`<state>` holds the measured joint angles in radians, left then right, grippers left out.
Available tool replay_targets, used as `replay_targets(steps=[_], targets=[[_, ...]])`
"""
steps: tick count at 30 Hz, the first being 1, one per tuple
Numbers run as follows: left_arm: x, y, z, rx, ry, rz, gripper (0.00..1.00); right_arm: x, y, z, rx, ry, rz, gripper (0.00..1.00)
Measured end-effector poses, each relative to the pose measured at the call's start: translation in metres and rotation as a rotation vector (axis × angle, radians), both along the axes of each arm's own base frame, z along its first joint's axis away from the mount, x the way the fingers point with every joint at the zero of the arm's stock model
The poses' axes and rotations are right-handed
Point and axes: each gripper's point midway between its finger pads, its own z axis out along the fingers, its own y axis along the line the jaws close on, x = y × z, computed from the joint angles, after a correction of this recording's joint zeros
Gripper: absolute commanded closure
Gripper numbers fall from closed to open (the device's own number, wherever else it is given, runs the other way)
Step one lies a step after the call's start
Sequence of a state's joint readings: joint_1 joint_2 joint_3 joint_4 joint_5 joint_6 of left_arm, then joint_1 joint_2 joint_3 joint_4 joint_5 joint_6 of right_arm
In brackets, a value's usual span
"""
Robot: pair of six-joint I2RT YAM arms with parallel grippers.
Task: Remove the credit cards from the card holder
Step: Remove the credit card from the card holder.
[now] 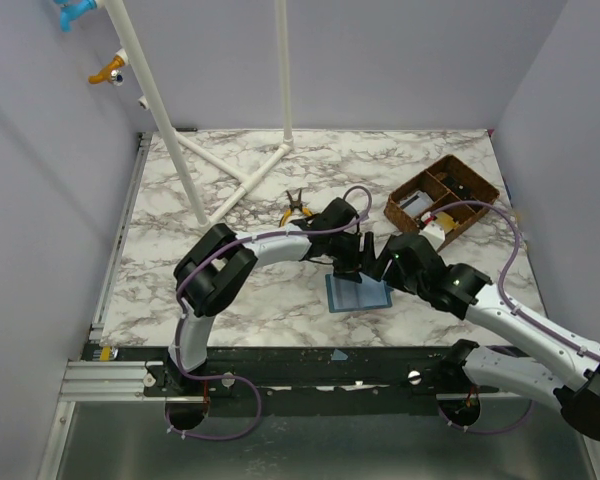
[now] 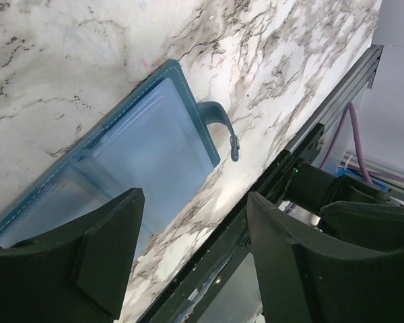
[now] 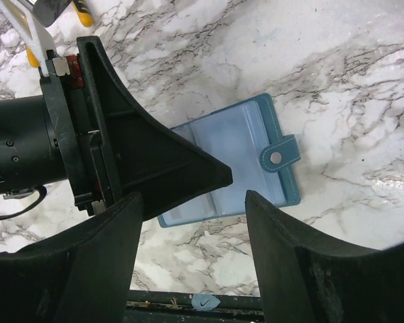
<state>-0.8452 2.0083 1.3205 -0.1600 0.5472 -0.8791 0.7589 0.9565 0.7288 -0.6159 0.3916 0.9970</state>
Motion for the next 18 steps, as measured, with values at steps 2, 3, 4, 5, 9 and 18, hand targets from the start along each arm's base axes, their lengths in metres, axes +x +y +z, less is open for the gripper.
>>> replay_targets(steps=[2,3,4,5,9,18], targets=[[0.001,0.0,0.002,0.0,-0.004,0.0,0.33,0.001,0.001,0.002,-0.002,-0.004,0.006,0.35],[0.001,0.002,0.002,0.002,-0.004,0.002,0.33,0.0,0.001,0.002,-0.003,-0.004,0.01,0.35],[0.004,0.005,0.002,0.006,-0.007,0.013,0.33,0.0,0.002,0.001,-0.003,-0.002,0.015,0.35],[0.004,0.009,0.002,0.011,-0.008,0.021,0.33,0.0,0.003,0.001,-0.001,0.001,0.024,0.35],[0.007,0.037,0.004,0.028,-0.016,0.079,0.33,-0.001,0.012,-0.004,0.002,0.019,0.063,0.37],[0.018,0.108,0.009,0.047,-0.04,0.233,0.33,-0.005,0.042,-0.05,-0.103,0.12,0.198,0.37]])
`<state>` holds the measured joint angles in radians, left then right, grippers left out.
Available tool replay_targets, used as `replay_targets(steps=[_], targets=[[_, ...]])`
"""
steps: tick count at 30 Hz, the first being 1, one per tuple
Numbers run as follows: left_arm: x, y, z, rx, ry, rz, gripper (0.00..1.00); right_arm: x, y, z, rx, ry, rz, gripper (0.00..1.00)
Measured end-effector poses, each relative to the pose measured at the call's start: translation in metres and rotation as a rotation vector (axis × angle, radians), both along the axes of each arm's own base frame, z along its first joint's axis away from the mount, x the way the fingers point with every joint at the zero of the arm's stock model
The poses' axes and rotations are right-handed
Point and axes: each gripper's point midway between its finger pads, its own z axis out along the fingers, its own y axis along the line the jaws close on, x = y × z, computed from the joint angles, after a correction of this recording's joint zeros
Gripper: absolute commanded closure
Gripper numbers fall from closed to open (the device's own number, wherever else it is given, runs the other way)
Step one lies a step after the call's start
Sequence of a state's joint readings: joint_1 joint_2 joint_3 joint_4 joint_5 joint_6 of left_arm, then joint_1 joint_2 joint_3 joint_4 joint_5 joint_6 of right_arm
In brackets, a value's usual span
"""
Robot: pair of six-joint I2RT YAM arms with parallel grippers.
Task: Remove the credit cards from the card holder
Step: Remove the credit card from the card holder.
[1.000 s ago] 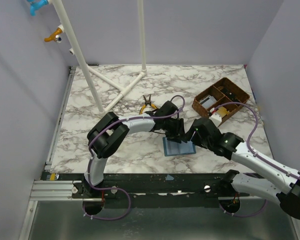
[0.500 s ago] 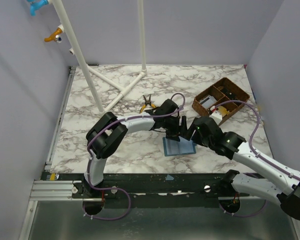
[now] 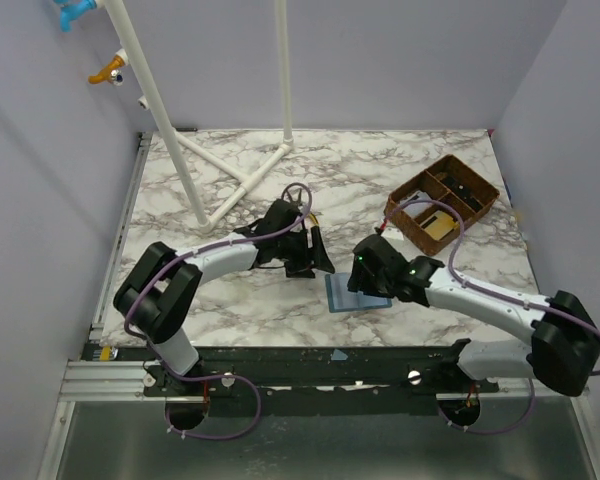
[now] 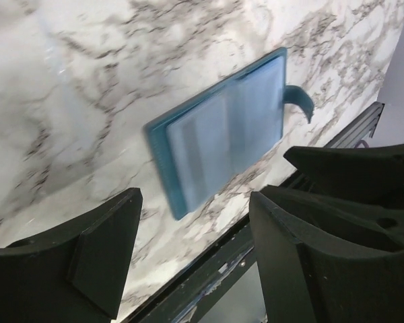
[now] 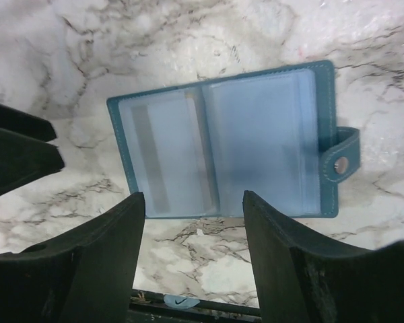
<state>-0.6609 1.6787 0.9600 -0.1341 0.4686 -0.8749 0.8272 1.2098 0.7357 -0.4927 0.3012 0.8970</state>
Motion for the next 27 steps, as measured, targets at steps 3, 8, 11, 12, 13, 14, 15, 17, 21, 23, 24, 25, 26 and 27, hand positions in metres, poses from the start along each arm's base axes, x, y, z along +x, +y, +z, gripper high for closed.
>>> replay_targets(steps=[3,8,11,12,13,14,15,17,21,23,24,25,26,27], targets=[[-0.004,0.017,-0.007,0.012,0.012,0.026,0.33,-0.003,0.009,-0.018,-0.063,0.039,0.049,0.37],[-0.006,0.035,-0.017,0.03,0.029,0.057,0.33,-0.002,0.034,-0.026,-0.108,0.053,0.119,0.37],[-0.009,0.04,-0.02,0.034,0.032,0.063,0.33,0.0,0.043,-0.032,-0.132,0.056,0.134,0.37],[-0.009,0.041,-0.021,0.033,0.032,0.063,0.33,0.0,0.044,-0.034,-0.142,0.059,0.135,0.36],[-0.01,0.041,-0.02,0.032,0.03,0.062,0.34,0.0,0.044,-0.037,-0.153,0.064,0.134,0.36],[-0.01,0.041,-0.02,0.032,0.029,0.062,0.34,0.0,0.042,-0.041,-0.162,0.069,0.13,0.36],[-0.01,0.041,-0.019,0.031,0.027,0.062,0.34,0.0,0.041,-0.043,-0.172,0.073,0.125,0.36],[-0.009,0.04,-0.018,0.027,0.02,0.061,0.34,0.0,0.04,-0.046,-0.181,0.077,0.121,0.36],[-0.008,0.04,-0.017,0.023,0.013,0.059,0.34,0.001,0.04,-0.049,-0.182,0.081,0.115,0.36],[-0.008,0.04,-0.017,0.024,0.013,0.06,0.35,0.0,0.039,-0.053,-0.191,0.088,0.115,0.36],[-0.008,0.04,-0.017,0.023,0.013,0.06,0.35,0.0,0.039,-0.055,-0.196,0.093,0.115,0.36],[-0.008,0.04,-0.017,0.023,0.012,0.059,0.35,-0.001,0.038,-0.057,-0.2,0.096,0.116,0.36],[-0.008,0.04,-0.017,0.023,0.011,0.058,0.35,-0.001,0.038,-0.058,-0.202,0.098,0.115,0.37],[-0.008,0.04,-0.017,0.023,0.011,0.058,0.35,-0.001,0.038,-0.059,-0.202,0.098,0.115,0.39]])
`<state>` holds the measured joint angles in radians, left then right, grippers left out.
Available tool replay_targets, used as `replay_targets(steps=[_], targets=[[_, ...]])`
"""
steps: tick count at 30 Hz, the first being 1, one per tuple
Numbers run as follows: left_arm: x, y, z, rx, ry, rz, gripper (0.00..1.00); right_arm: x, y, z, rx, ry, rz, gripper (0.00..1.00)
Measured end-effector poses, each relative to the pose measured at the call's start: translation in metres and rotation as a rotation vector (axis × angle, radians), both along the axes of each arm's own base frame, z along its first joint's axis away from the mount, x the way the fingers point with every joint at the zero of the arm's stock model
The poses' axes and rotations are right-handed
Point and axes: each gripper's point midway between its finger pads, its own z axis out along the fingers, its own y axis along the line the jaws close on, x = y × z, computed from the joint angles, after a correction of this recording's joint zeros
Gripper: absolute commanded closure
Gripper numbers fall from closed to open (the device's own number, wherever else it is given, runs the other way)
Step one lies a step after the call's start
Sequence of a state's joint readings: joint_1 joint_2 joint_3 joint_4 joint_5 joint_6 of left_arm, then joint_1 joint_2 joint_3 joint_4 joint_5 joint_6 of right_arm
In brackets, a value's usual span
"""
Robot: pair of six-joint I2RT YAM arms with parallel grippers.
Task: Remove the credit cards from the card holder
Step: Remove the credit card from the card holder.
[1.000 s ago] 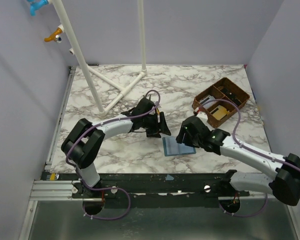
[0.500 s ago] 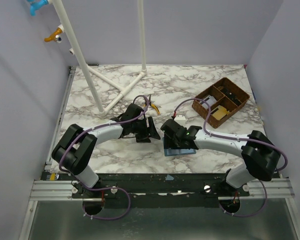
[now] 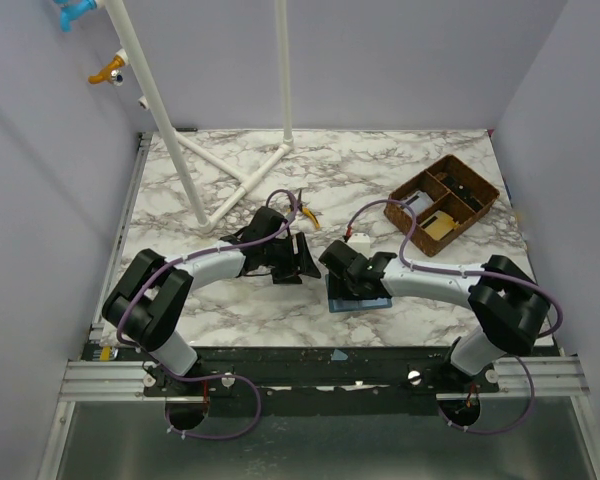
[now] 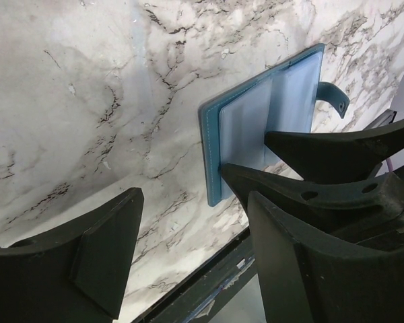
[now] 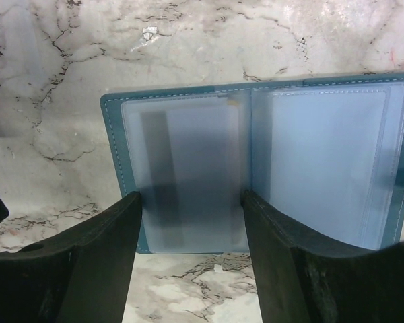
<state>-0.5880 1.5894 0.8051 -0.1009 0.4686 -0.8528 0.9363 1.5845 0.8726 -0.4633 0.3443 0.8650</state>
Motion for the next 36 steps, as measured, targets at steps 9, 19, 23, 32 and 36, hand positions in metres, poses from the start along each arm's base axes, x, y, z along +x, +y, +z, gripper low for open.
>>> replay_targets(steps=[9,19,23,32,36], targets=[[0.0,0.0,0.0,0.001,-0.003,-0.003,0.36,0.002,0.007,0.002,0.045,-0.015,-0.002,0.59],[-0.006,0.003,-0.001,-0.001,0.001,-0.006,0.58,-0.001,0.03,0.001,0.191,-0.01,0.01,0.81],[-0.011,0.006,-0.001,-0.003,0.004,-0.012,0.75,-0.005,0.04,0.001,0.274,0.004,0.012,0.83],[-0.022,0.0,0.001,-0.002,-0.005,-0.052,0.98,-0.015,0.05,0.002,0.391,0.029,0.004,0.85],[-0.027,-0.008,-0.007,0.015,0.012,-0.079,1.0,-0.02,0.047,0.002,0.448,0.039,-0.012,0.83]])
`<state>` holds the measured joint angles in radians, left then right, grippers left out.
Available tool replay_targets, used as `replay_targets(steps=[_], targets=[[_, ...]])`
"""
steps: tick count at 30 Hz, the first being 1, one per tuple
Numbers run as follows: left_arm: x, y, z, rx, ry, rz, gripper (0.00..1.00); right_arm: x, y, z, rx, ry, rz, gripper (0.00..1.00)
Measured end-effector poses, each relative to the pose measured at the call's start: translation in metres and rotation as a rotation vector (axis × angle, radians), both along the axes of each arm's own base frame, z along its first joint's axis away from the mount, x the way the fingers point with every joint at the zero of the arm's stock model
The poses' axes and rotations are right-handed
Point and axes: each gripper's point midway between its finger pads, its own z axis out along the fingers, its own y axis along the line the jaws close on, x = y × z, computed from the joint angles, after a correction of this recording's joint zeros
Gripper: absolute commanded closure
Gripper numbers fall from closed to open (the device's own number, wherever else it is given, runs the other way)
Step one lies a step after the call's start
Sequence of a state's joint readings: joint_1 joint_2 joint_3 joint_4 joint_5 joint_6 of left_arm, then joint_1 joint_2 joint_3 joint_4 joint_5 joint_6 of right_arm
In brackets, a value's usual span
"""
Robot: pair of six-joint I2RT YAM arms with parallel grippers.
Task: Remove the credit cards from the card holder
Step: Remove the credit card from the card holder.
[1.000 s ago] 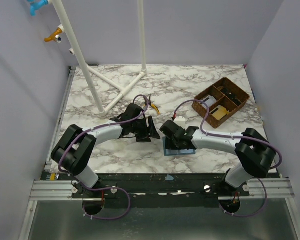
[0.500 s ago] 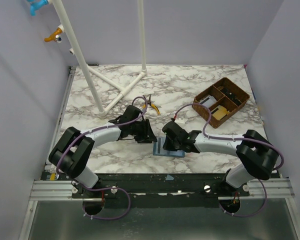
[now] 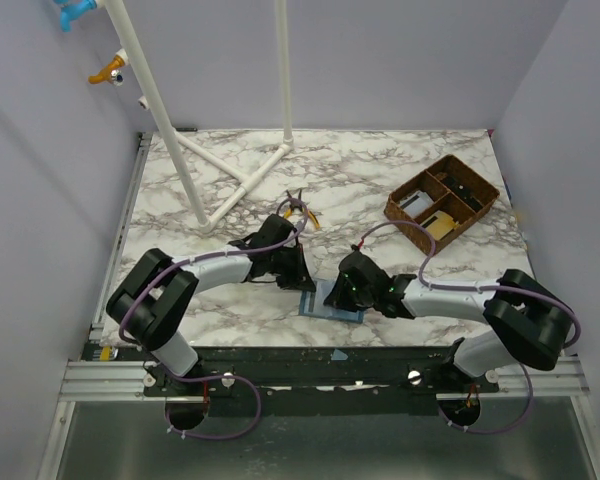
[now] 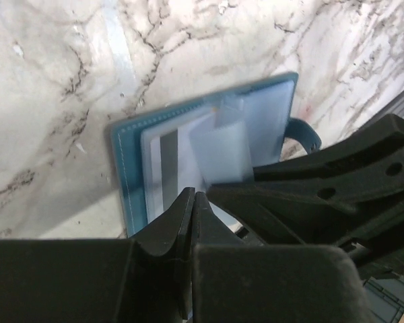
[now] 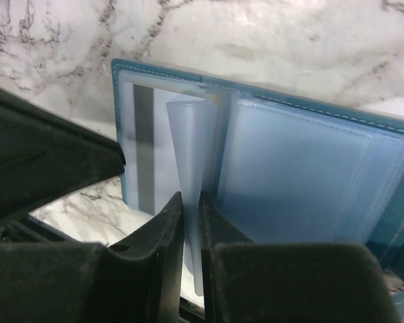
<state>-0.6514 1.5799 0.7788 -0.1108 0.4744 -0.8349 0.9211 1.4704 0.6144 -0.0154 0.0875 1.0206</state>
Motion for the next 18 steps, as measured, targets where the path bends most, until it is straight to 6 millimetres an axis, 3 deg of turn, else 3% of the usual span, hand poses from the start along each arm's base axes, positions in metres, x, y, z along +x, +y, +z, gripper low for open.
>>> replay_targets(steps=[5,13,18], targets=[[0.004,-0.006,-0.014,0.042,0.009,-0.002,1.0,-0.005,-0.01,-0.001,0.049,0.02,-0.02,0.78],[-0.001,-0.016,-0.021,0.073,0.009,-0.025,1.0,-0.001,-0.008,0.009,0.102,0.009,-0.029,0.57],[-0.003,-0.02,-0.021,0.083,0.006,-0.035,1.0,-0.001,-0.006,0.018,0.124,-0.006,-0.024,0.55]])
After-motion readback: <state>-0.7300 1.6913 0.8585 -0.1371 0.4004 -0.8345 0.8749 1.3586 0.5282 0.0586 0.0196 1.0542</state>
